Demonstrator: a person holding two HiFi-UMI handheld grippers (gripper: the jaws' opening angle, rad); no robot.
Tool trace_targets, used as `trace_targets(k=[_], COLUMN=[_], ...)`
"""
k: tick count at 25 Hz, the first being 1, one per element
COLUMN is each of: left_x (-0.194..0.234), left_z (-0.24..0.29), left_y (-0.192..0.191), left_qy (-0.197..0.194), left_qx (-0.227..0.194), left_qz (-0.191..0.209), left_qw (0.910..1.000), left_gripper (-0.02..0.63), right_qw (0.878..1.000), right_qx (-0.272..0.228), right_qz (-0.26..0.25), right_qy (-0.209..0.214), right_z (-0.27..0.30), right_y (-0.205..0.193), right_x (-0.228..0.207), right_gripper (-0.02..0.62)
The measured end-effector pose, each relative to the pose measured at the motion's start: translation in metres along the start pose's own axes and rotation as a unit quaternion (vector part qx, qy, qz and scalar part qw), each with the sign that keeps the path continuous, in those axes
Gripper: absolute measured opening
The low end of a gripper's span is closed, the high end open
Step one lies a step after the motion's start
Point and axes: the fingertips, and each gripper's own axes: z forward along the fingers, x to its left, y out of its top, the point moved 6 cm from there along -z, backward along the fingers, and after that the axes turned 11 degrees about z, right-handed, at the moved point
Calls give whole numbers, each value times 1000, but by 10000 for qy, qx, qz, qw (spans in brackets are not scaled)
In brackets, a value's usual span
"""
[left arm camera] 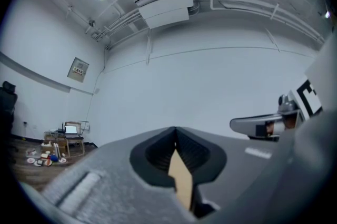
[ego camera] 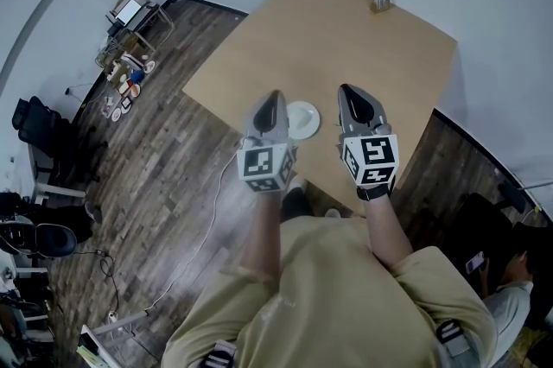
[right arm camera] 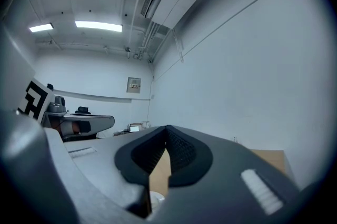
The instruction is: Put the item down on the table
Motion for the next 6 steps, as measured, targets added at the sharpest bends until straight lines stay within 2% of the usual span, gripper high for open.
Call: trace_targets(k=[6], left_x=[-4], left_z=[0], left_y=[-5], left_qy=[-21], left_qx=[33], left_qz=[-33], left_qw=[10000], left_gripper=[3], right_qw=[10000], right_qx=[31], right_qz=[-26], right_qy=[13], right_z=[-1], right_y=[-4], right_x=[-3], right_gripper=[6])
